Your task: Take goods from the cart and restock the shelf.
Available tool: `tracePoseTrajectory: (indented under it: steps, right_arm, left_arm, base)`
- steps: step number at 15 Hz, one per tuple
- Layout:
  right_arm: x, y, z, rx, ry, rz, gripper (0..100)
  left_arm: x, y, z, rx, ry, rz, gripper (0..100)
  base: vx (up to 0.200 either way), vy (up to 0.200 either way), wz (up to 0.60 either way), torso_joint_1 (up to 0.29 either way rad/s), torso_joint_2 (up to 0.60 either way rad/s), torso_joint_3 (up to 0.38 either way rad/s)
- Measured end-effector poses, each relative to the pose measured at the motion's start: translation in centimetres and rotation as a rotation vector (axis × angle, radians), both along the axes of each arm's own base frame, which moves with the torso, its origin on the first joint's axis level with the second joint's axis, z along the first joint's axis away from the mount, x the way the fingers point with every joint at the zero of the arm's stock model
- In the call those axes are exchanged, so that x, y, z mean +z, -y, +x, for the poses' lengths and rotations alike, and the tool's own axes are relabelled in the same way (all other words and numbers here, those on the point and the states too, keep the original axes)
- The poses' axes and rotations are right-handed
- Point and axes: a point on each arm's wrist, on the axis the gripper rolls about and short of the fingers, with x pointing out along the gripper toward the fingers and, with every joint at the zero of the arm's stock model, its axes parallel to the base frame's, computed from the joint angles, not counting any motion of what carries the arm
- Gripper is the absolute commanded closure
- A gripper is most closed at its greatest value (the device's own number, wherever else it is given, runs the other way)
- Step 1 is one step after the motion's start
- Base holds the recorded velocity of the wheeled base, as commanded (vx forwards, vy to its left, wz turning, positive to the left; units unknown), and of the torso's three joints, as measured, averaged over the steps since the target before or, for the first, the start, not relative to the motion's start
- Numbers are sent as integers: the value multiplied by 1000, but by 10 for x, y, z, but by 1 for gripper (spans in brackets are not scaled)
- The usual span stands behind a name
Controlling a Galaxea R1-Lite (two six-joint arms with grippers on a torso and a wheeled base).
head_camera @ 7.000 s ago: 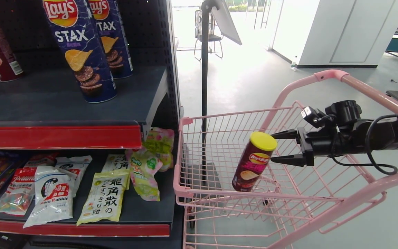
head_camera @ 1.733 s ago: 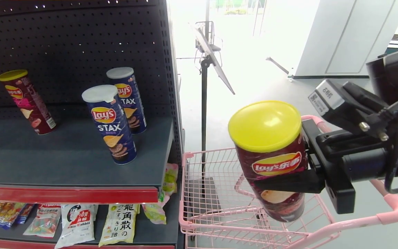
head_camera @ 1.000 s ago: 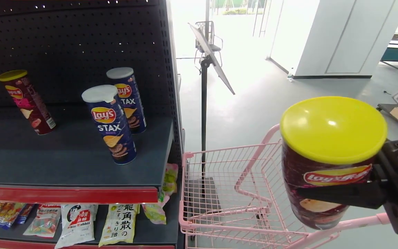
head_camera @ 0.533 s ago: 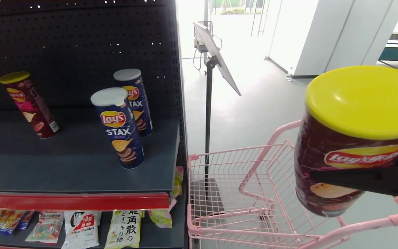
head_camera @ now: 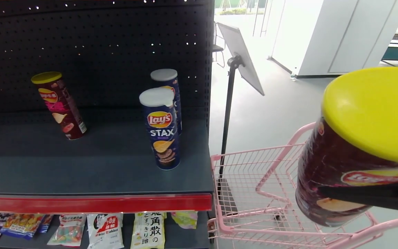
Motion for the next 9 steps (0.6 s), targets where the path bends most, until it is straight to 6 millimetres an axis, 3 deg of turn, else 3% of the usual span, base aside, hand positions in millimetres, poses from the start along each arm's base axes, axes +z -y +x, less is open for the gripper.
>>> tracePoseTrajectory:
  steps: [9]
  right_arm:
    - [-3,-4,-8,35,2,-11,100]
  left_arm:
    - [0,0,0,0,1,0,0]
  base:
    - [0,200,0,1,3,1]
